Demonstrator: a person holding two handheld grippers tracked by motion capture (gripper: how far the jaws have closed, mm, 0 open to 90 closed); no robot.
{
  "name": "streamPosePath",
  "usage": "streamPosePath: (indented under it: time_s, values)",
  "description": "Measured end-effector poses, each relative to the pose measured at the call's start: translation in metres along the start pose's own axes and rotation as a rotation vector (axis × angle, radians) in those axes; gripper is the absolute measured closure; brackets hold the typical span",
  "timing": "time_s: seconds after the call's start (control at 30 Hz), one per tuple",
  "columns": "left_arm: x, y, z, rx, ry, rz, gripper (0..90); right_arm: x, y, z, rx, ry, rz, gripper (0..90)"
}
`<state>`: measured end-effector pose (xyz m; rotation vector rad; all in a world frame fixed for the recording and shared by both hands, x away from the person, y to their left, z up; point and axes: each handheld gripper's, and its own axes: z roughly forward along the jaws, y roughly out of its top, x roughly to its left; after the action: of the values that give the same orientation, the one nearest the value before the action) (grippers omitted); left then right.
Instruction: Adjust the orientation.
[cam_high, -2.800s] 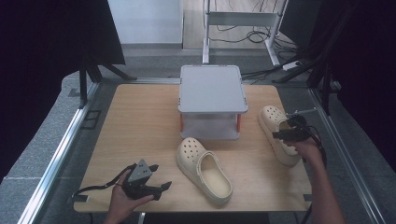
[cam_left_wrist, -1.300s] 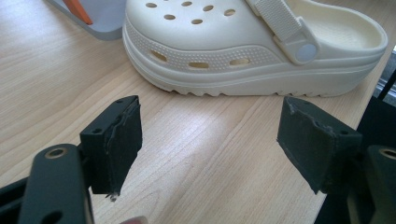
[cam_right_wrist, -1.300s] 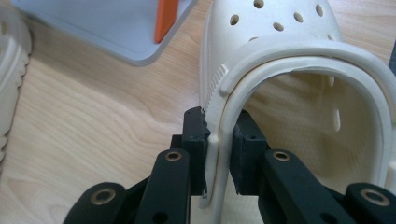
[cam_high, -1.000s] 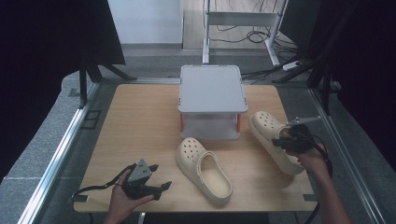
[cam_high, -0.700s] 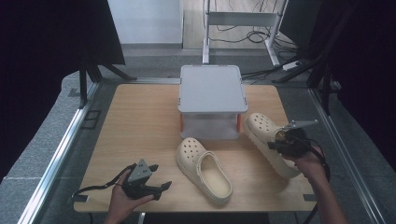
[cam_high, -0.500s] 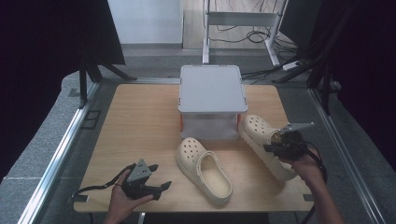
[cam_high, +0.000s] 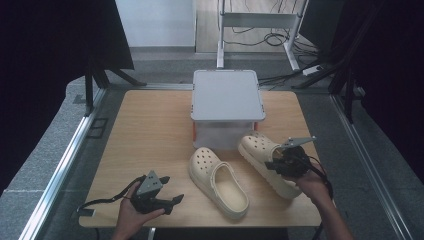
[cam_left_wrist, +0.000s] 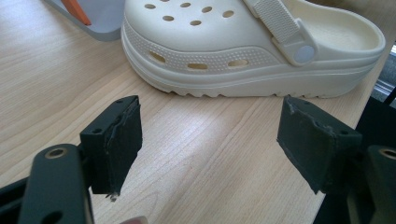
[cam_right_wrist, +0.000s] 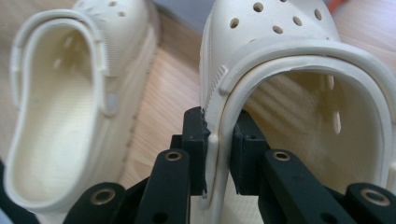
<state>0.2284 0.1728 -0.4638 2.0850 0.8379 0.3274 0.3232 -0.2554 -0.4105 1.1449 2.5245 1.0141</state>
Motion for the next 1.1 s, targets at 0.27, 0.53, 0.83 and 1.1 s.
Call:
streamPosePath:
  time_s: [0.27, 0.53, 0.83, 1.1]
  values:
    - [0.0, 0.0, 0.0, -0.002, 0.0, 0.002, 22.5, 0.025, 0.011, 0.021, 0.005, 0.054, -0.045, 78.2]
    - [0.0, 0.0, 0.0, -0.001, -0.002, 0.002, 22.5, 0.04, 0.017, 0.043, 0.018, 0.081, -0.066, 78.0]
    - [0.0, 0.0, 0.0, 0.0, -0.001, 0.004, 22.5, 0.052, 0.022, 0.061, 0.023, 0.104, -0.08, 74.9]
    - [0.0, 0.0, 0.0, -0.001, -0.002, 0.003, 22.5, 0.054, 0.024, 0.06, 0.003, 0.141, -0.066, 65.4]
